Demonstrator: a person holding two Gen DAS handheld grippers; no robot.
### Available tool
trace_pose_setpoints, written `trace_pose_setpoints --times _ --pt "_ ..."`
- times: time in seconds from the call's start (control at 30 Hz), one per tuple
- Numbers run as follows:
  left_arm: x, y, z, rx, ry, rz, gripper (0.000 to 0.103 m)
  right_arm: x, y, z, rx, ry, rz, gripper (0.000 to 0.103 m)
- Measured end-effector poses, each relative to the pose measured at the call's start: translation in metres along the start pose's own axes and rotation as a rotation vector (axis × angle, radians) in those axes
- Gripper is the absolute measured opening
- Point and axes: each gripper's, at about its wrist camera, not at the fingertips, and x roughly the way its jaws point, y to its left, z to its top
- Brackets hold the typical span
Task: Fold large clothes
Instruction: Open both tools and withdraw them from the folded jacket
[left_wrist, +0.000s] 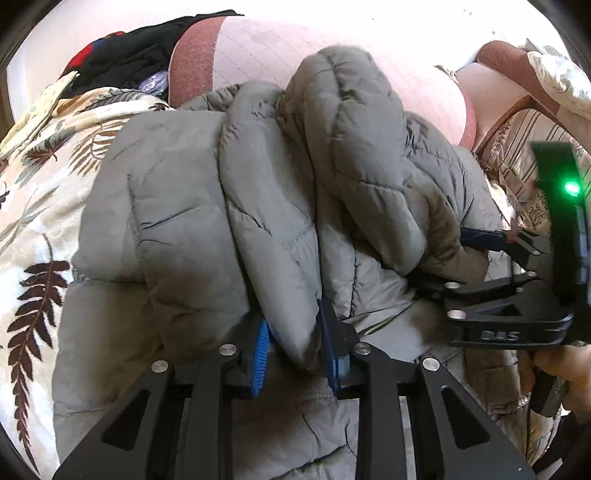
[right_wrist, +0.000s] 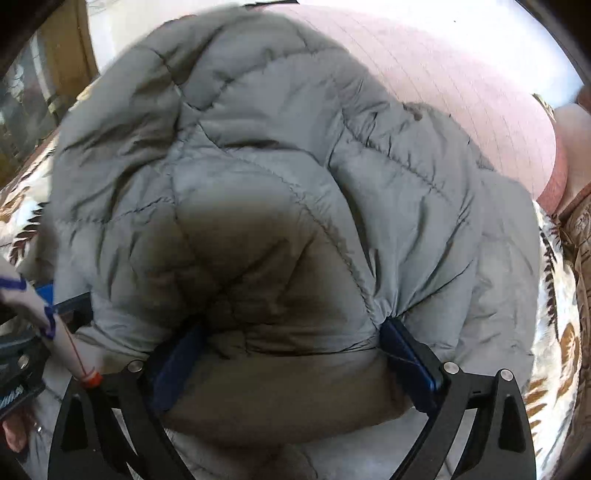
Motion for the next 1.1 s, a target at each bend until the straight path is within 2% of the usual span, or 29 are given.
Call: trace_pose_setpoints --times 0.23,0.33,0.4,0.5,0.6,0.7,0.77,0.83,1.1 --pt "-0.016 -0.005 -0.005 0.047 -0.025 0.028 0.026 -0.047 -0.006 -0.01 0.013 -0.072 0.028 0.097" --pt "-0.01 -0.006 -0.01 0.055 -0.007 0.029 0.027 -0.038 -0.009 -0.021 0.031 -0.033 0.013 0.097" --pt "-0.003 -0.005 -0.012 0.057 0.0 0.034 0.028 -0.017 -0.006 -0.03 0.007 0.017 -0.013 0.097" --pt "0.006 -0.006 -0.013 0.061 0.005 0.059 0.028 0.008 0.006 -0.035 -0.06 0.023 -0.078 0.101" --pt "0.001 -0.009 -0.012 0.073 -0.002 0.072 0.028 0.006 0.002 -0.03 -0.034 0.032 -0.074 0.101" --pt "-0.011 -0.004 -0.013 0.038 -0.001 0.061 0.047 -0.008 0.006 -0.024 -0.043 -0.002 -0.067 0.101" --pt "-0.022 0.0 -0.015 0.002 -0.004 0.072 0.079 -0.026 0.002 -0.033 -0.026 -0.045 -0.053 0.101" --pt "-0.036 0.001 -0.021 0.0 -0.04 0.125 0.084 -0.043 -0.002 -0.043 -0.008 -0.078 -0.038 0.101" --pt "-0.073 -0.005 -0.068 0.068 -0.046 0.163 0.088 -0.094 -0.009 -0.079 0.043 -0.127 0.004 0.103"
